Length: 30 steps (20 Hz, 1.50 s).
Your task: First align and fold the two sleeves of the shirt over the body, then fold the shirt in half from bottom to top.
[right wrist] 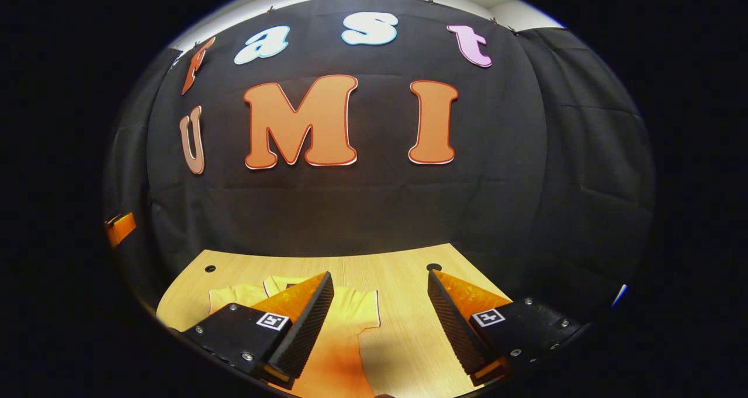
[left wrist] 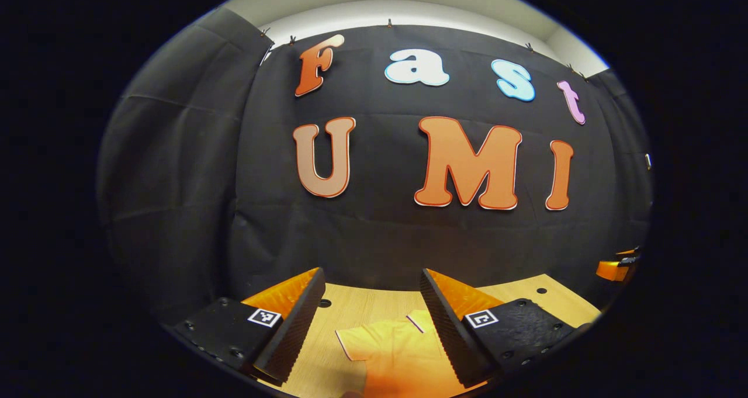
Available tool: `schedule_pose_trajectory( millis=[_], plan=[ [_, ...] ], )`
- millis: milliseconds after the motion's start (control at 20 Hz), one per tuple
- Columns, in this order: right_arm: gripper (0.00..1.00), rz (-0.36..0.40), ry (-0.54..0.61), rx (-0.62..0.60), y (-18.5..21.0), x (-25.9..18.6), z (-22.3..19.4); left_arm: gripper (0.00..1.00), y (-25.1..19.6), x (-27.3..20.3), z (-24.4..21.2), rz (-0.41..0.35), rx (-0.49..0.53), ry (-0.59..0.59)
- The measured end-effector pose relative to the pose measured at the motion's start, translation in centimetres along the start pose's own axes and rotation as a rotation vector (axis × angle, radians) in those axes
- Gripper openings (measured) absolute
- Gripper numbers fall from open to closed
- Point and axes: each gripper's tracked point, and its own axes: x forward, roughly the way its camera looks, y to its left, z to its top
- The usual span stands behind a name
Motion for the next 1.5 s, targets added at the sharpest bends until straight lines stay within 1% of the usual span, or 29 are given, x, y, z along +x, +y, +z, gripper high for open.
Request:
schedule_pose_trajectory(
  millis=[300,500,650,800,950,1050,1200,1300,1500],
  plan=[
    [0.98,0.033,0.088,0.011,0.5,2.0,-0.7,0.98,-0.2,0.0,-0.6,0.001,0.000,0.011],
    [0.98,0.062,0.150,-0.028,1.1,4.1,-0.3,0.98,-0.1,0.2,-0.8,0.002,0.006,0.023],
    [0.98,0.104,0.231,-0.017,2.3,6.6,-0.3,0.98,-0.1,0.3,-1.1,0.004,0.011,0.036],
    [0.98,0.114,0.319,-0.013,2.6,9.8,-1.0,0.98,-0.1,0.4,-1.3,0.009,0.012,0.058],
    [0.98,0.132,0.468,0.023,2.9,12.9,-3.9,0.98,0.1,0.3,-1.2,0.021,0.012,0.079],
    [0.98,0.155,0.554,0.026,3.1,15.1,-6.4,0.98,0.1,0.1,-1.1,0.025,0.016,0.093],
    [0.98,0.161,0.675,0.027,3.3,18.3,-10.6,0.98,0.3,0.3,-1.3,0.033,0.016,0.112],
    [0.98,0.149,0.755,0.027,3.2,20.0,-13.6,0.98,0.3,0.3,-1.4,0.048,0.024,0.127],
    [0.99,0.121,0.897,-0.020,2.8,22.1,-19.1,0.98,0.3,0.5,-1.9,0.065,0.035,0.162]
  ],
)
